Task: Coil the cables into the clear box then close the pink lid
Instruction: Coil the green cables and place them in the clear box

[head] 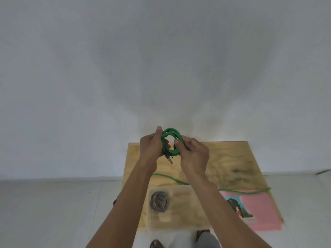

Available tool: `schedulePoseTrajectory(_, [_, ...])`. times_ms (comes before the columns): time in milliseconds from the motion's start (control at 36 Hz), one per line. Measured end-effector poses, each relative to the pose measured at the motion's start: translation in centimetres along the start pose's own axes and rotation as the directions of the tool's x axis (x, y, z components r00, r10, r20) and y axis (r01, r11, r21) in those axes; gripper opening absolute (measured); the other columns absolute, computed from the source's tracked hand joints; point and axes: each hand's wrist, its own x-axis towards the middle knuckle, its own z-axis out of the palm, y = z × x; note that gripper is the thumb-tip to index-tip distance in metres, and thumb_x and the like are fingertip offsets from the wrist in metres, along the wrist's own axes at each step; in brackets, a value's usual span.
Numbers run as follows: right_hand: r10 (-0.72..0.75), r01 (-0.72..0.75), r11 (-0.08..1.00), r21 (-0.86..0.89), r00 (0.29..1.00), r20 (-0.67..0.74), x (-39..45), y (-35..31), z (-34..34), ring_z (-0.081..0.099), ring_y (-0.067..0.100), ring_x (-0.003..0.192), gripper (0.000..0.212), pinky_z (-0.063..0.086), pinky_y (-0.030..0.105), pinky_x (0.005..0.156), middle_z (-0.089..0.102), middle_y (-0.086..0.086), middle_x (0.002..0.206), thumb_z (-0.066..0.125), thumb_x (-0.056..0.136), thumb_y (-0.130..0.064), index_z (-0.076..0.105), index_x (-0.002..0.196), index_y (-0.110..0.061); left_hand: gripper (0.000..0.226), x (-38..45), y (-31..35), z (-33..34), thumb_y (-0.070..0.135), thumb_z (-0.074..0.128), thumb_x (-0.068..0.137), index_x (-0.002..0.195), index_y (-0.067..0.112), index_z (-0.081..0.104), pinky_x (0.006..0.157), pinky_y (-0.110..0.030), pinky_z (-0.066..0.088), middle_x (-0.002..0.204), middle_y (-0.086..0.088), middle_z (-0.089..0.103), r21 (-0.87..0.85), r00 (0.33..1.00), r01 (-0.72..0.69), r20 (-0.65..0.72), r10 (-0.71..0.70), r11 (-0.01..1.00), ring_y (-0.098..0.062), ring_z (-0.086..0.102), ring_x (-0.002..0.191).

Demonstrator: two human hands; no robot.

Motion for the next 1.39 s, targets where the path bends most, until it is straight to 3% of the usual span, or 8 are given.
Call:
schedulePoseTrajectory(306, [0.071, -0.073, 0.997, -0.022, 0.995, -0.068, -0.7, 3.3, -1.7, 0.076, 0.021, 0.077, 0.011, 0.061, 0.037, 0.081, 0.078, 0.001, 0.077, 0.081, 0.081, -0.01, 0.078, 0.089, -0.017, 0.052, 0.2, -3.7, -0.3, 0.044, 0.047, 0.103, 0.093, 0.0, 0.072, 0.06, -0.034, 0.058, 0.078, -0.013, 0.074, 0.008, 0.988, 0.129, 0.081, -0.13, 0.992, -0.025, 0.071, 0.065])
schedulePoseTrajectory(556, [0.117, -0.126, 0.989, -0.077, 0.987, -0.114, -1.8, 7.9, -5.5, 0.073, 0.023, 0.078, 0.012, 0.06, 0.031, 0.079, 0.077, 0.009, 0.082, 0.077, 0.084, -0.003, 0.076, 0.095, -0.009, 0.02, 1.3, -9.4, -4.0, 0.036, 0.061, 0.095, 0.099, 0.019, 0.071, 0.088, -0.041, 0.057, 0.097, -0.003, 0.073, 0.376, 0.976, 0.121, -0.212, -0.042, 0.919, -0.022, 0.069, 0.094])
schedulePoseTrajectory(667, [0.172, -0.2, 0.955, -0.22, 0.975, -0.14, -3.8, 11.8, -7.4, 0.074, 0.028, 0.076, 0.02, 0.06, 0.043, 0.078, 0.077, 0.006, 0.075, 0.079, 0.082, -0.008, 0.076, 0.078, -0.028, 0.039, 0.2, -12.7, -5.8, 0.035, 0.061, 0.096, 0.128, 0.013, 0.063, 0.092, -0.033, 0.045, 0.116, -0.007, 0.067, 0.534, 0.974, 0.163, -0.22, -0.05, 0.829, -0.026, 0.061, 0.112])
schedulePoseTrajectory(778, [0.303, -0.332, 0.886, -0.324, 0.943, -0.137, -5.4, 15.4, -8.4, 0.074, 0.022, 0.078, 0.009, 0.059, 0.044, 0.083, 0.077, 0.001, 0.077, 0.08, 0.082, -0.011, 0.076, 0.08, -0.019, 0.05, -0.8, -15.9, -7.1, 0.037, 0.063, 0.095, 0.136, 0.01, 0.057, 0.091, -0.034, 0.044, 0.13, -0.012, 0.062, 0.573, 0.965, 0.255, -0.202, -0.168, 0.779, -0.028, 0.057, 0.118])
schedulePoseTrajectory(917, [0.326, -0.356, 0.815, -0.456, 0.934, -0.146, -6.0, 17.5, -7.9, 0.059, -0.005, 0.064, 0.006, 0.041, 0.001, 0.063, 0.066, 0.001, 0.073, 0.075, 0.084, -0.004, 0.07, 0.082, -0.004, 0.049, -1.4, -17.9, -7.9, 0.037, 0.061, 0.095, 0.137, 0.012, 0.056, 0.087, -0.031, 0.044, 0.126, -0.009, 0.064, 0.58, 0.954, 0.298, -0.171, -0.245, 0.758, -0.023, 0.056, 0.106])
schedulePoseTrajectory(1000, [0.378, -0.408, 0.772, -0.487, 0.911, -0.165, -5.8, 18.8, -7.1, 0.06, 0.015, 0.07, 0.016, 0.039, 0.014, 0.063, 0.066, 0.002, 0.075, 0.074, 0.085, -0.006, 0.062, 0.078, -0.013, 0.048, -1.5, -18.5, -7.9, 0.036, 0.061, 0.095, 0.137, 0.014, 0.056, 0.091, -0.035, 0.047, 0.124, -0.008, 0.065, 0.589, 0.953, 0.303, -0.167, -0.254, 0.75, -0.02, 0.053, 0.1])
schedulePoseTrajectory(1139, [0.422, -0.468, 0.739, -0.485, 0.883, -0.208, -5.6, 20.4, -5.9, 0.064, 0.021, 0.078, 0.011, 0.053, 0.033, 0.081, 0.067, 0.001, 0.079, 0.075, 0.084, -0.005, 0.067, 0.086, -0.012, 0.039, -1.8, -19.3, -7.9, 0.032, 0.056, 0.097, 0.131, 0.013, 0.06, 0.083, -0.032, 0.046, 0.117, -0.008, 0.066, 0.6, 0.959, 0.28, -0.149, -0.239, 0.75, -0.022, 0.057, 0.098])
schedulePoseTrajectory(1389, [0.387, -0.458, 0.728, -0.511, 0.889, -0.246, -5.8, 21.1, -4.8, 0.063, 0.022, 0.081, 0.008, 0.042, 0.024, 0.075, 0.069, 0.003, 0.086, 0.071, 0.088, -0.009, 0.067, 0.094, -0.01, 0.032, -1.7, -19.4, -7.6, 0.031, 0.055, 0.099, 0.125, 0.014, 0.063, 0.082, -0.033, 0.045, 0.113, -0.007, 0.066, 0.584, 0.957, 0.288, -0.141, -0.254, 0.759, -0.024, 0.057, 0.1])
